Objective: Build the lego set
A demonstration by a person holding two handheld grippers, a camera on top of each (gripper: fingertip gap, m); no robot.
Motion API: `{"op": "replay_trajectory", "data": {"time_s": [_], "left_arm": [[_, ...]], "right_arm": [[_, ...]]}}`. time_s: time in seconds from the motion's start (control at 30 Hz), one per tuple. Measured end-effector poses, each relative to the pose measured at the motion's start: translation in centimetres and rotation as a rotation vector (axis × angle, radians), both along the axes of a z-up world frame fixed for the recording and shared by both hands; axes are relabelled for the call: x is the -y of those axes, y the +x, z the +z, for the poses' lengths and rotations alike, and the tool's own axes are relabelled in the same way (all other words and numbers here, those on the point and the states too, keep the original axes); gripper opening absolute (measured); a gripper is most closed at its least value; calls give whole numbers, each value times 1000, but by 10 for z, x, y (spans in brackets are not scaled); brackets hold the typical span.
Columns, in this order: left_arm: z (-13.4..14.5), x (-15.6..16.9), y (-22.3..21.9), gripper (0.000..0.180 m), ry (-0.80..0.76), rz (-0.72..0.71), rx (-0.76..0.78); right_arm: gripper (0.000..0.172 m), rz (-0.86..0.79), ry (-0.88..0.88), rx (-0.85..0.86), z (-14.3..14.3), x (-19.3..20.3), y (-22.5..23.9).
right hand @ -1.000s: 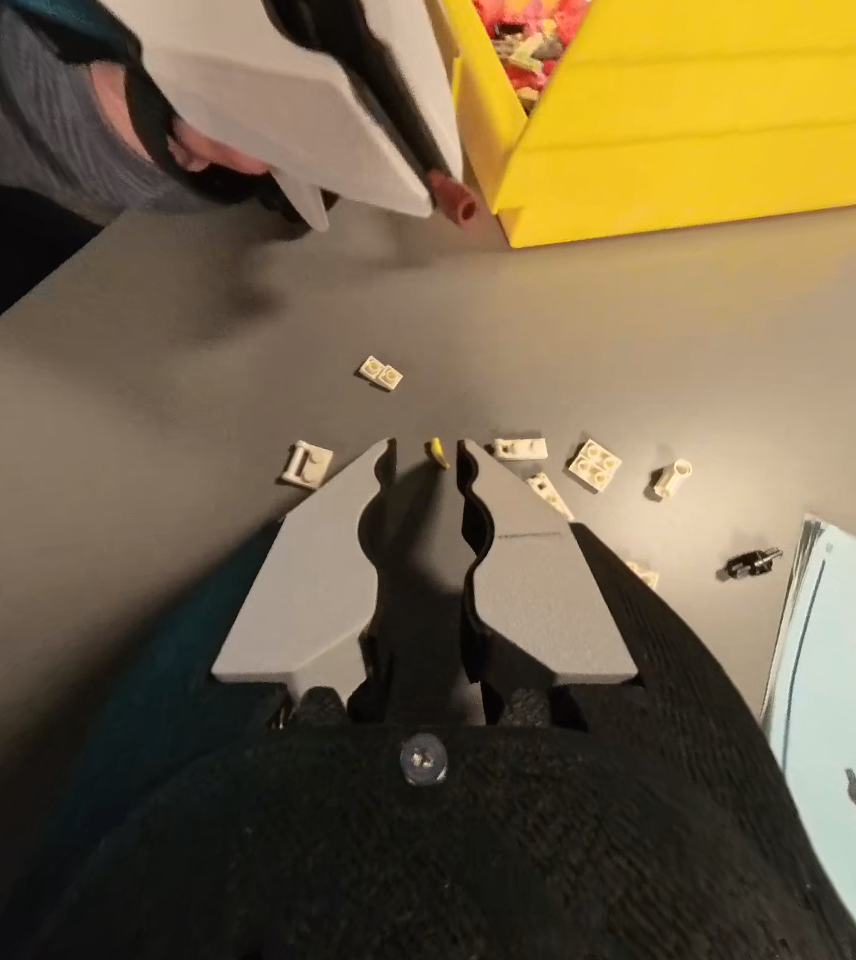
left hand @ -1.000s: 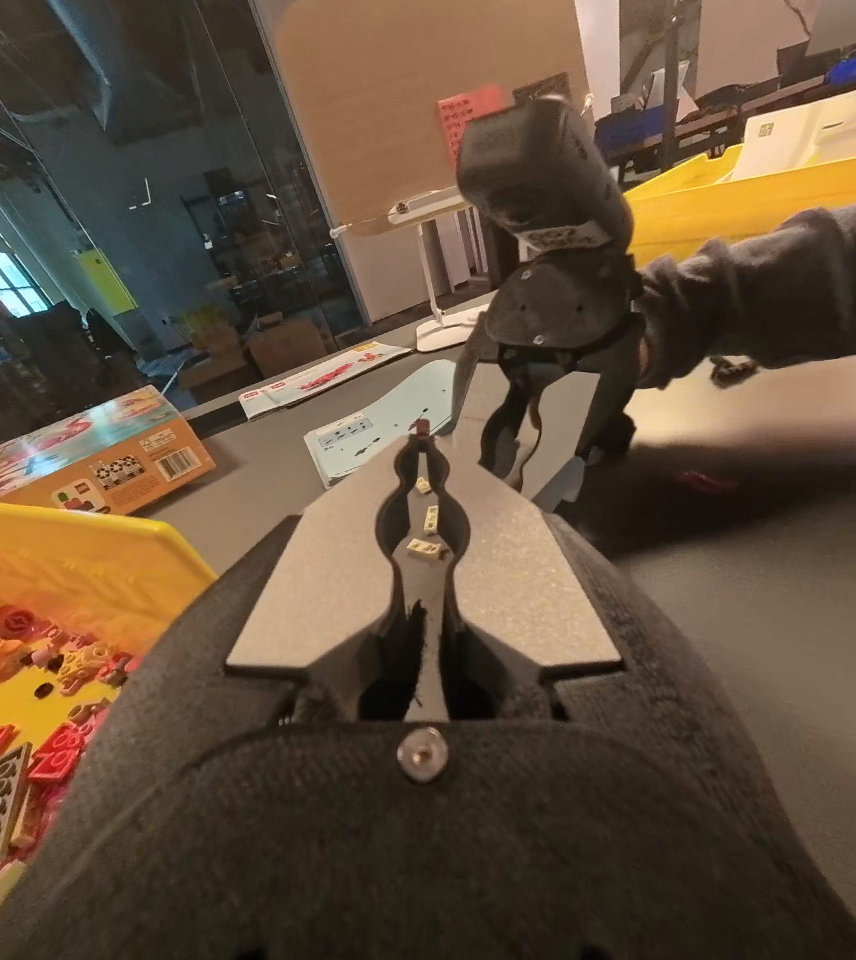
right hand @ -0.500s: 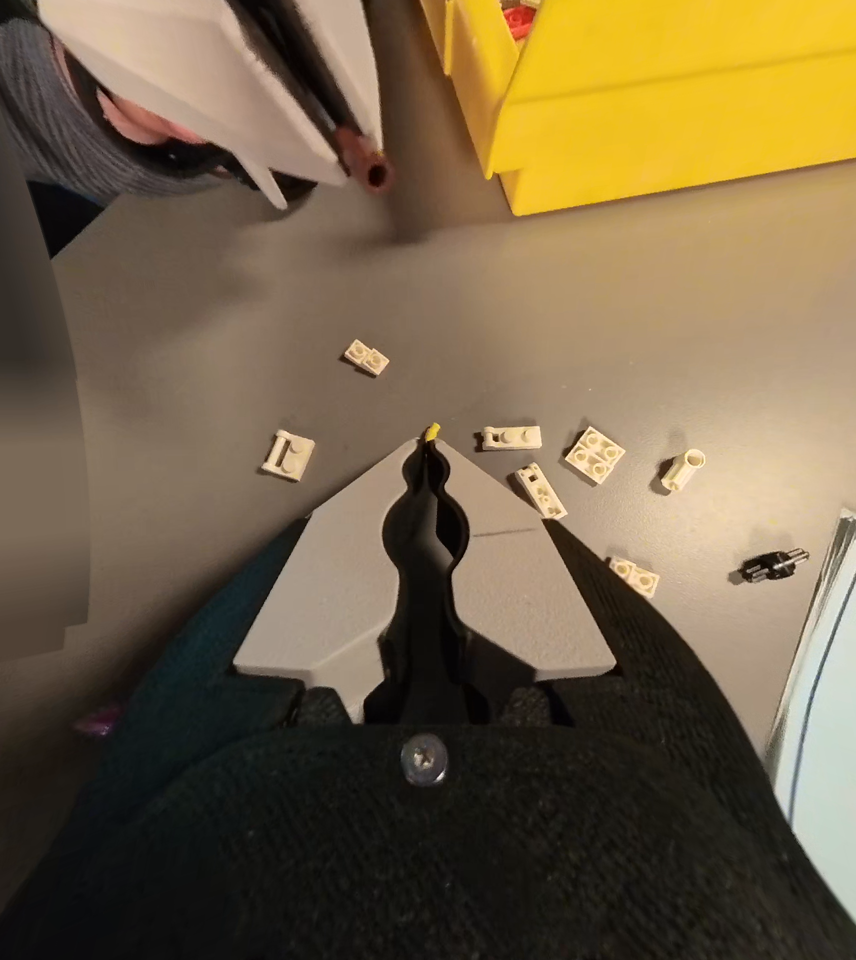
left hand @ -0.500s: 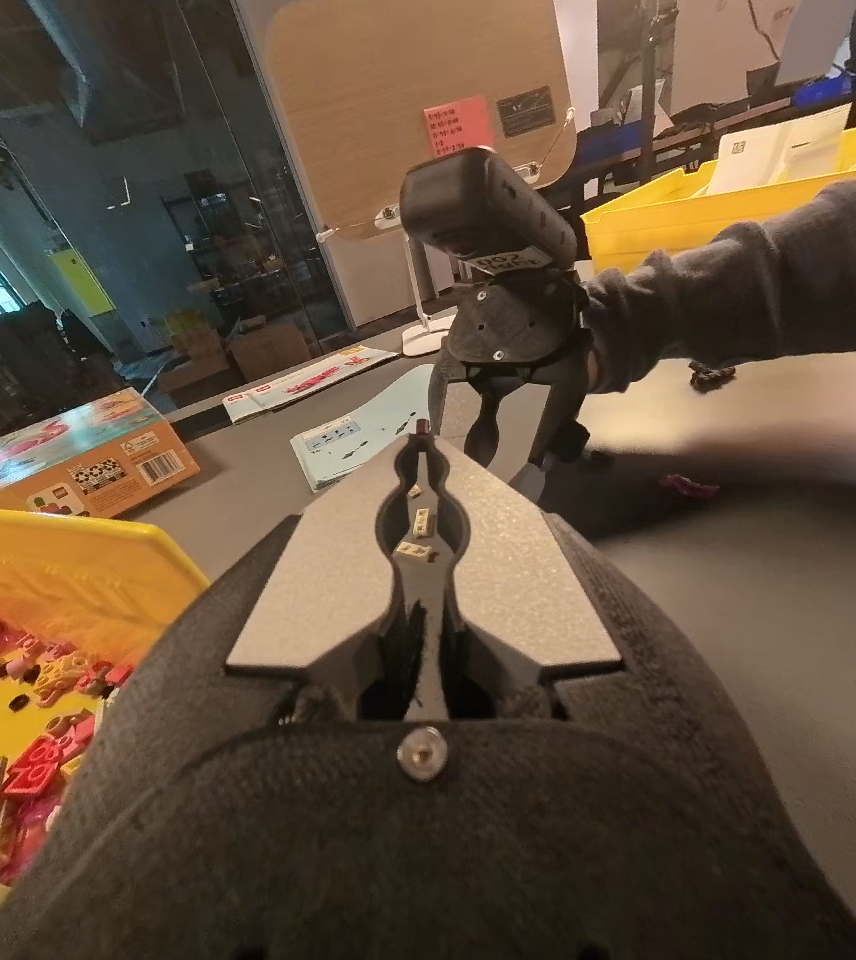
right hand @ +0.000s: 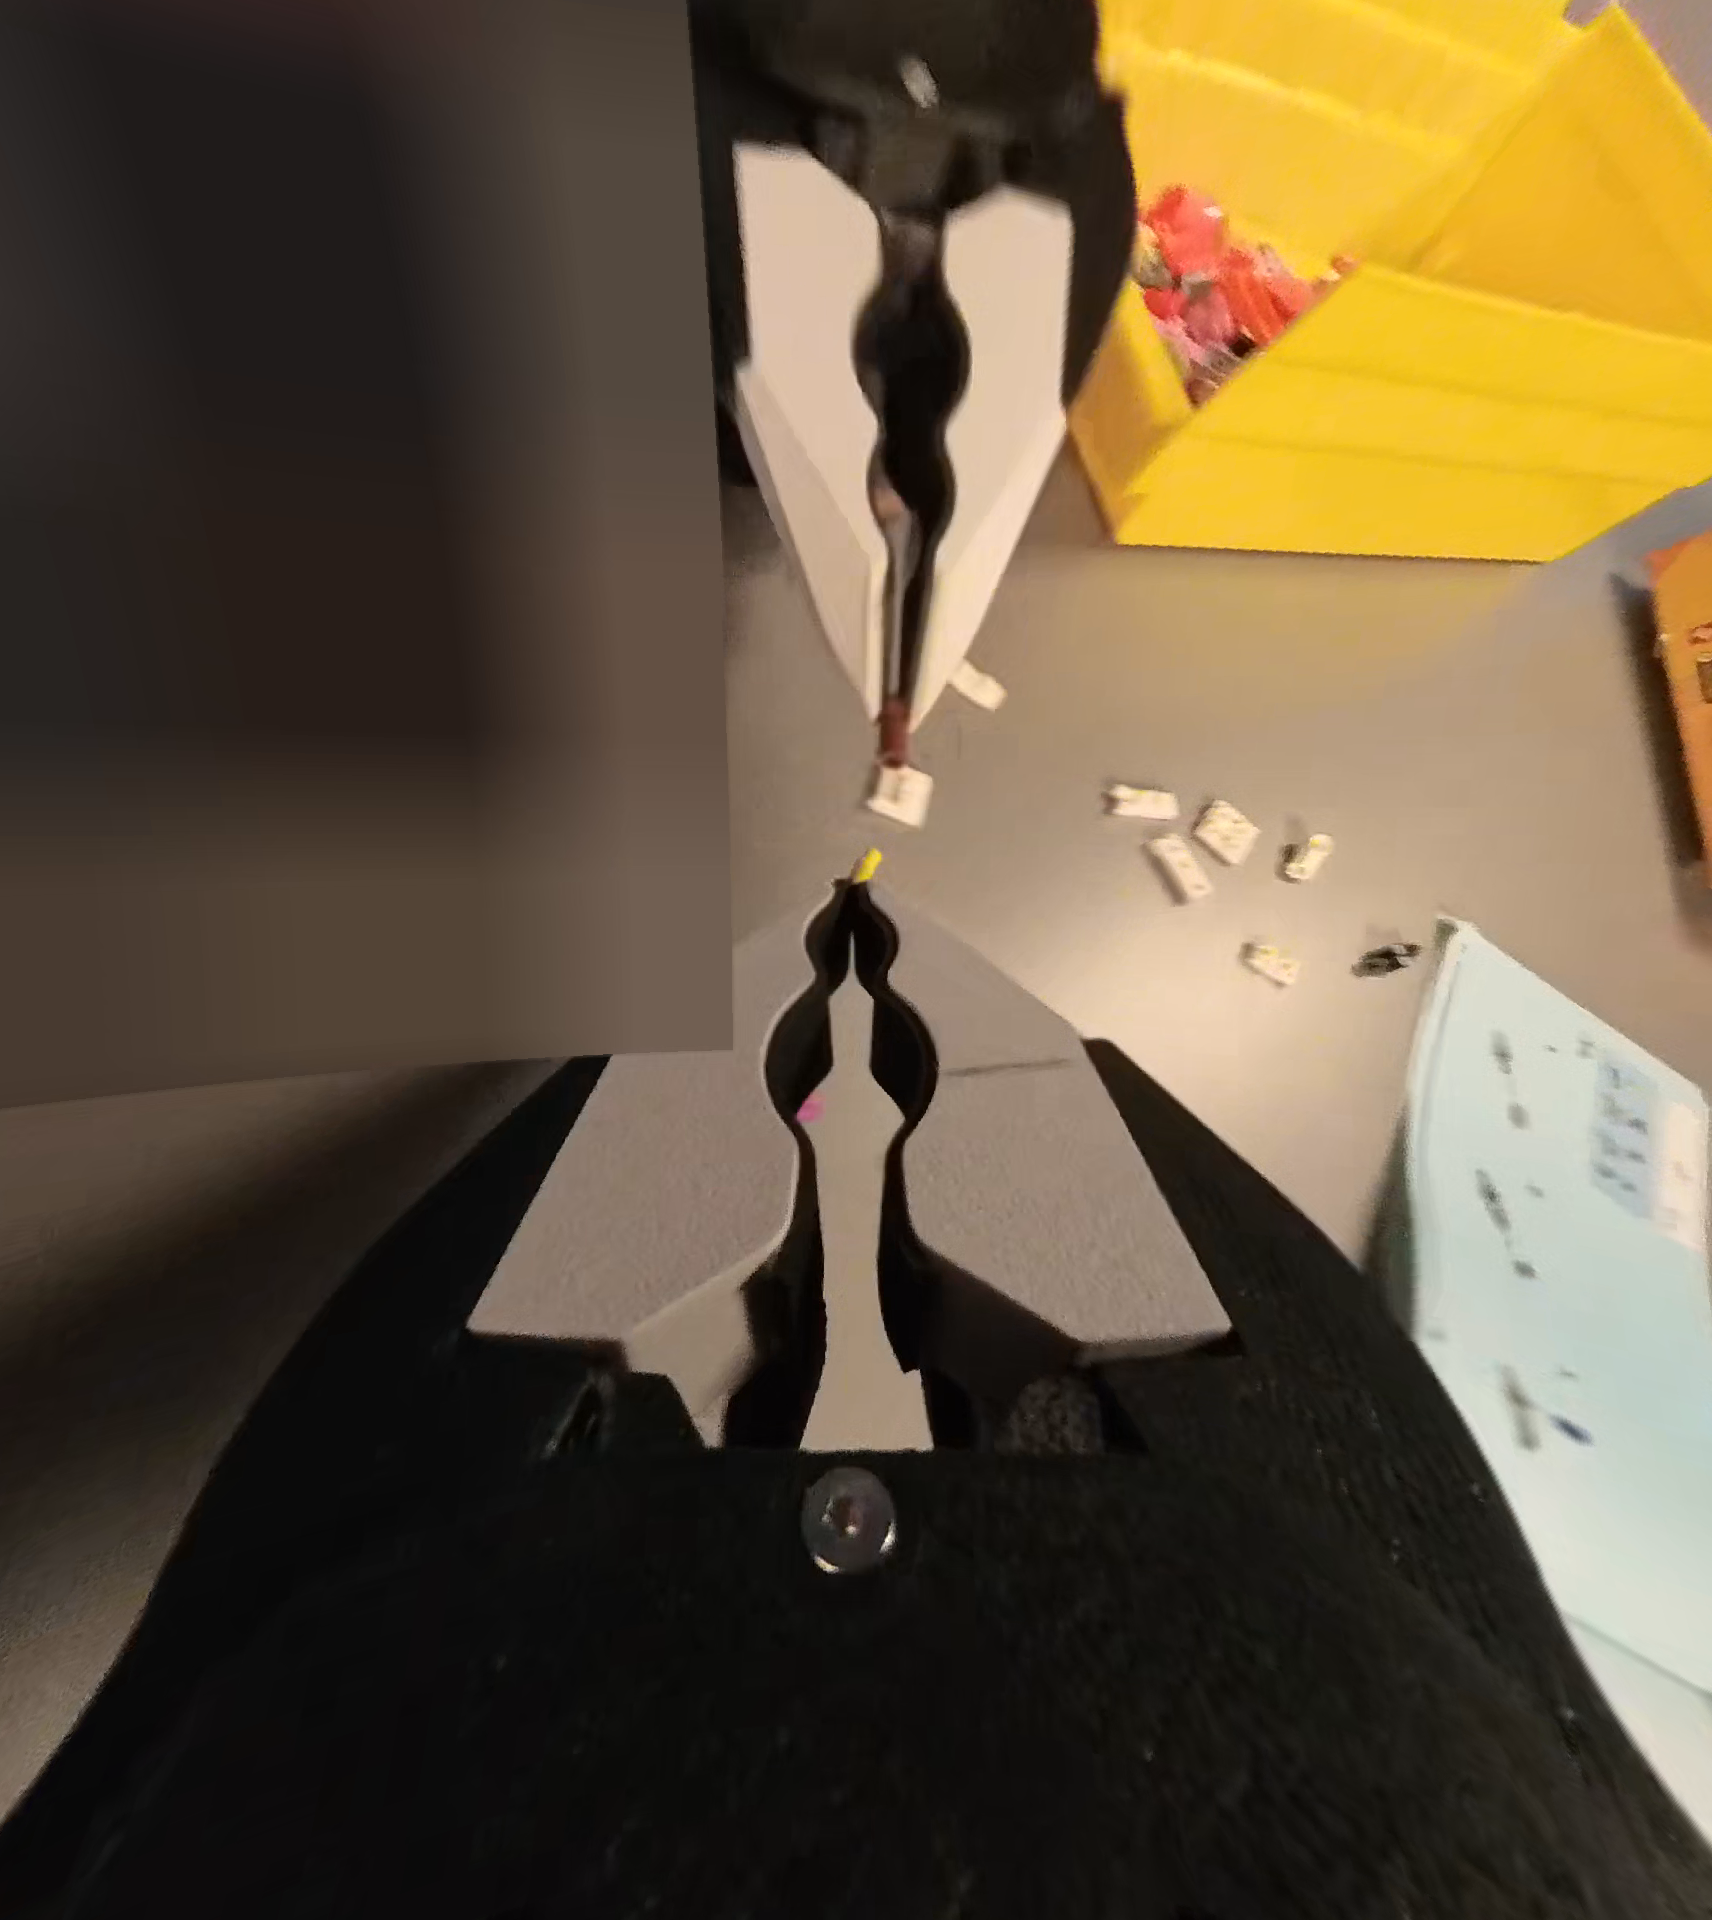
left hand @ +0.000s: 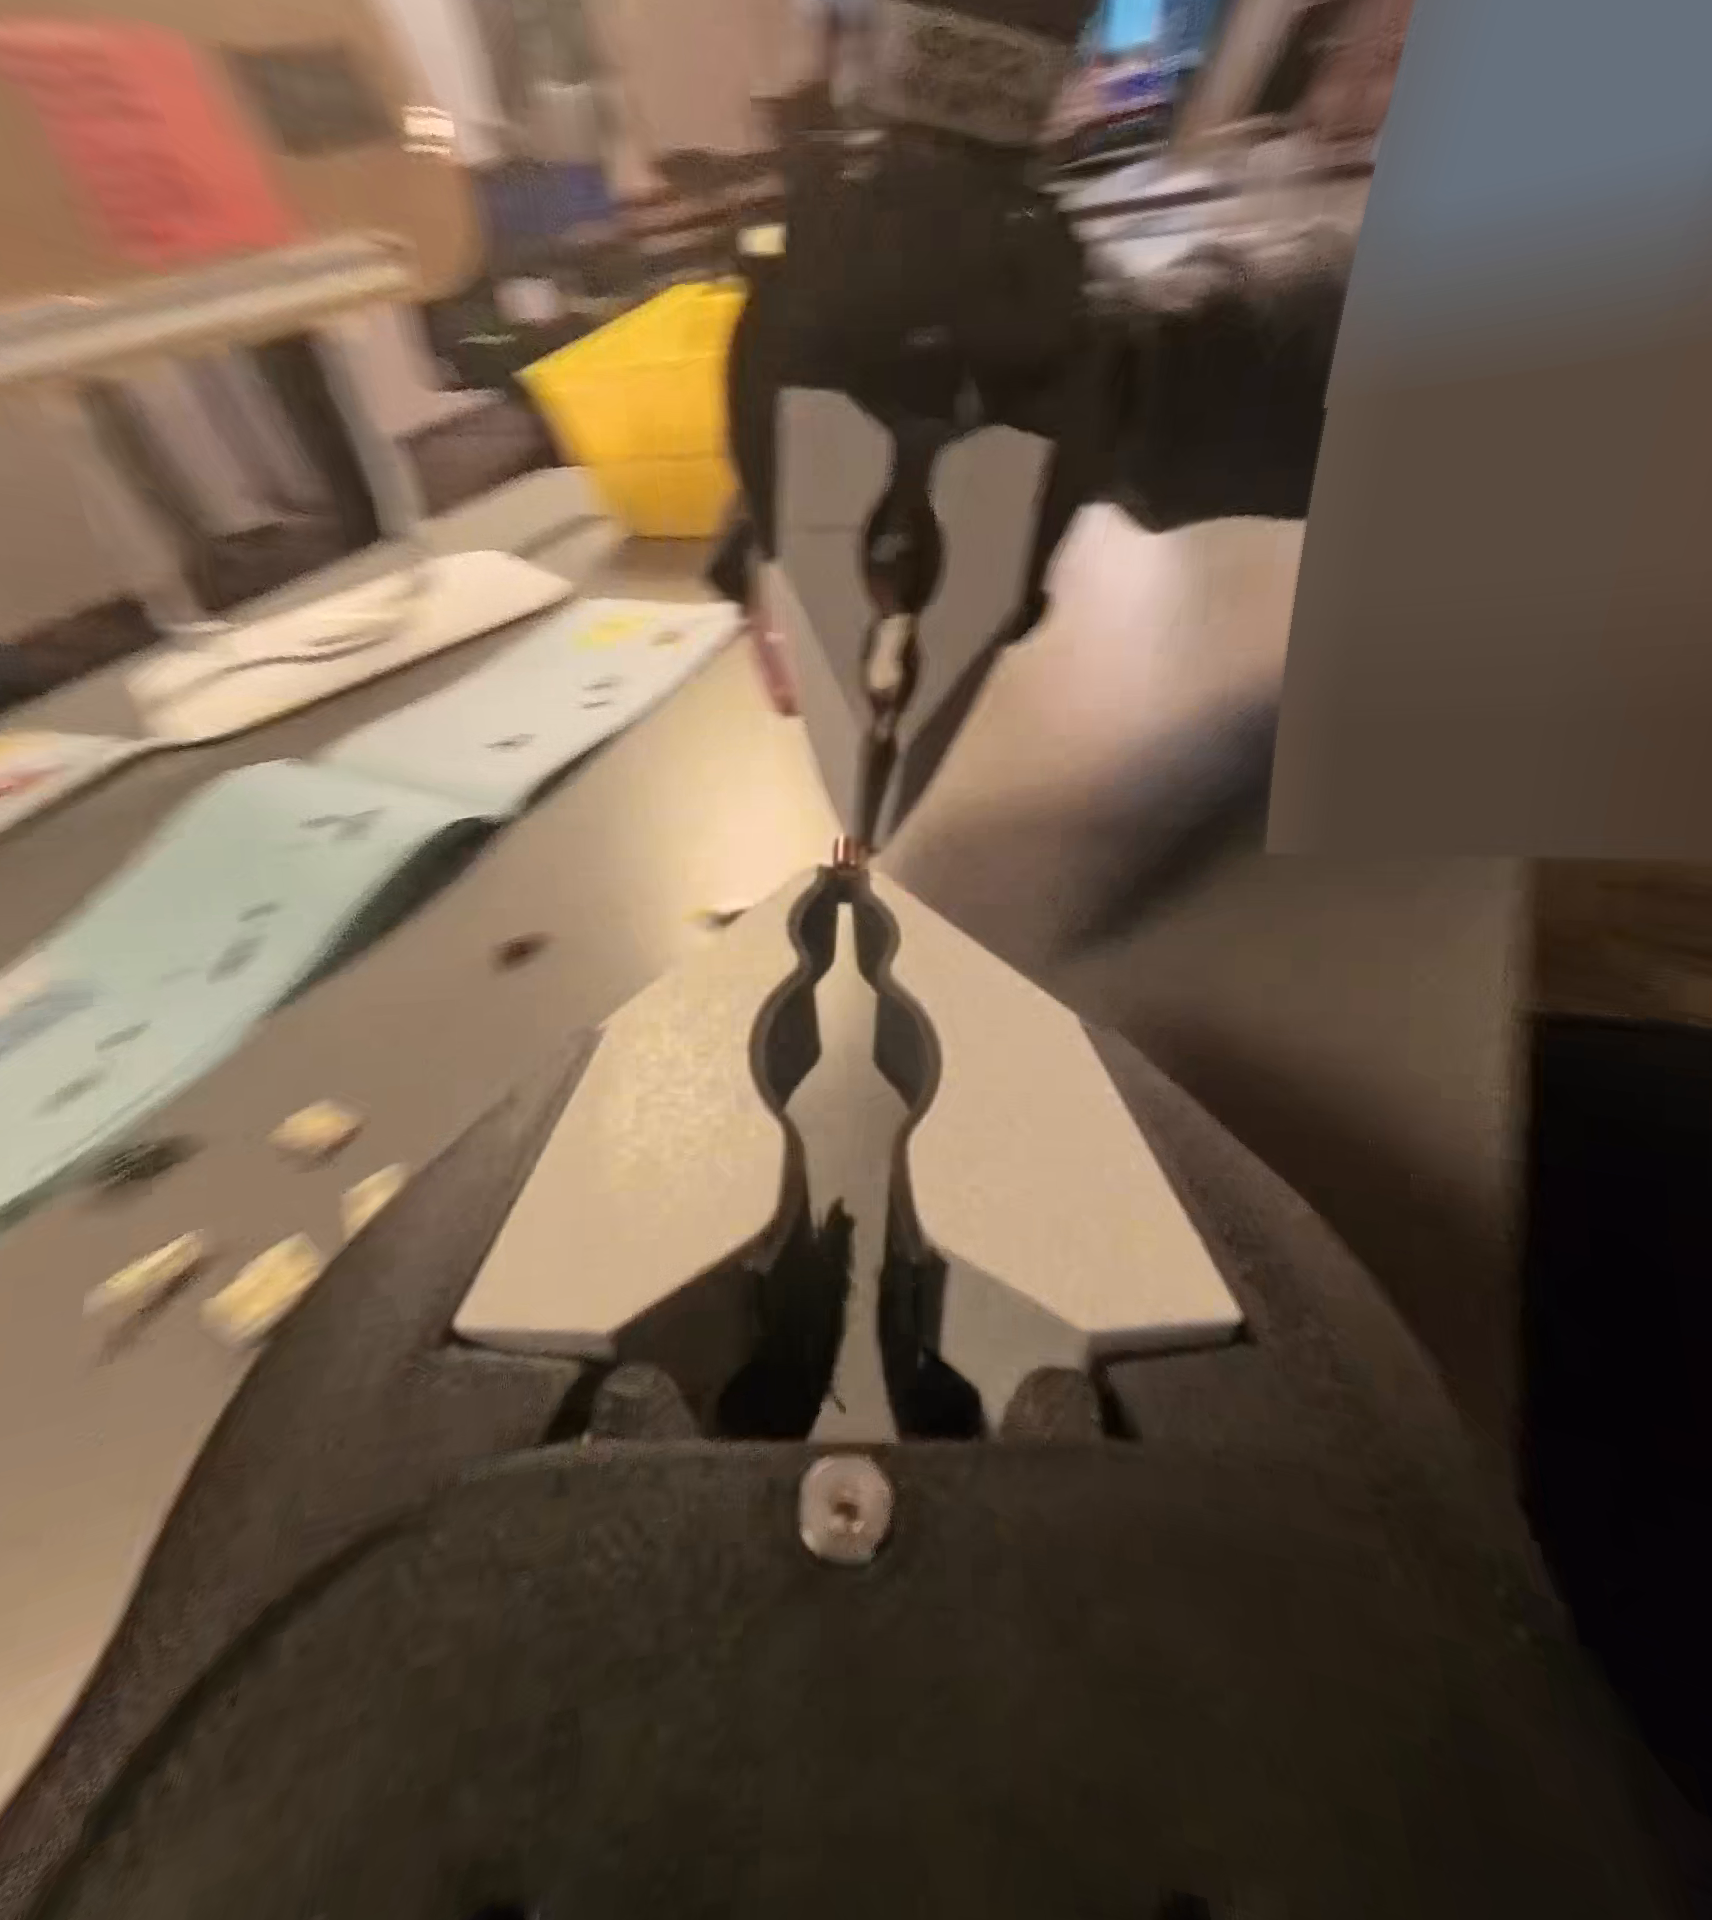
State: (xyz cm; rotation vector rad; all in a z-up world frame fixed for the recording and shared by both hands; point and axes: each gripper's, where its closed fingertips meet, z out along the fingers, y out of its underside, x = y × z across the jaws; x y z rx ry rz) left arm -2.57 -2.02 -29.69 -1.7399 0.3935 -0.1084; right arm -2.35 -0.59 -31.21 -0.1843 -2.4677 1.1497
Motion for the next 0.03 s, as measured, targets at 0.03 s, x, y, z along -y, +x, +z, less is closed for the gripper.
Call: {"op": "replay_trajectory", "data": {"time_s": [0.03], "left_arm": [[3, -1, 16, 2, -14, -113, 63]], "right_arm": [[0, 21, -52, 50, 5, 0, 14]]}}
